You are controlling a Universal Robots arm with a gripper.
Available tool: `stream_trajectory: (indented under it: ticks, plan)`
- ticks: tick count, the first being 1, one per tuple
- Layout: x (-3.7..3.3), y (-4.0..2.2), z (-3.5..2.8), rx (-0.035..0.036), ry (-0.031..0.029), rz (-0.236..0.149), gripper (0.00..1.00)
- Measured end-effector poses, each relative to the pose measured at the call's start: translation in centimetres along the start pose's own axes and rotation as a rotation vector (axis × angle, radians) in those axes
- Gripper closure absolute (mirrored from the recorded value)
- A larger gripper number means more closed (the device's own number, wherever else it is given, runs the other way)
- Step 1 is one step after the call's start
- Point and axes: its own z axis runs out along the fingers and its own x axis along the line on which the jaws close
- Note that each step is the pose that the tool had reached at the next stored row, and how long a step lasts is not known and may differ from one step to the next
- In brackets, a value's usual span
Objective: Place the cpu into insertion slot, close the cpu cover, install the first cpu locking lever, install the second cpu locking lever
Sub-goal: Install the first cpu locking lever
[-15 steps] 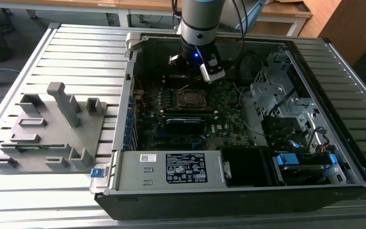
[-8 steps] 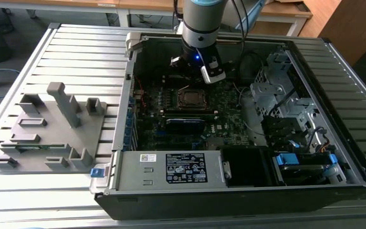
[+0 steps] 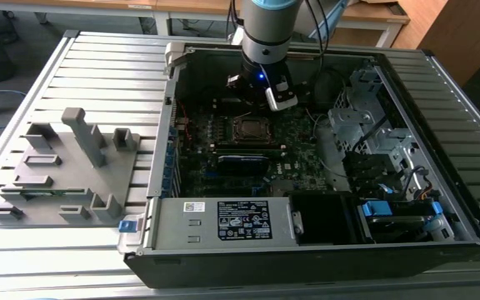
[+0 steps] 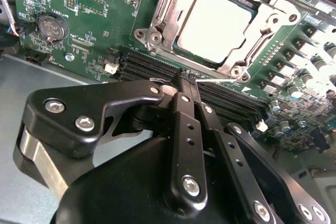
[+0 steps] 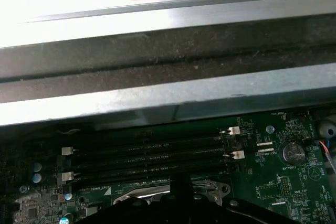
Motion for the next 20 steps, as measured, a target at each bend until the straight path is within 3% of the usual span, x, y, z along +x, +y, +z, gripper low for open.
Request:
stream_trajectory:
  ticks: [20]
  plan:
    - [0.0, -0.09, 0.45, -0.0002, -0.0013, 0.003, 0.89]
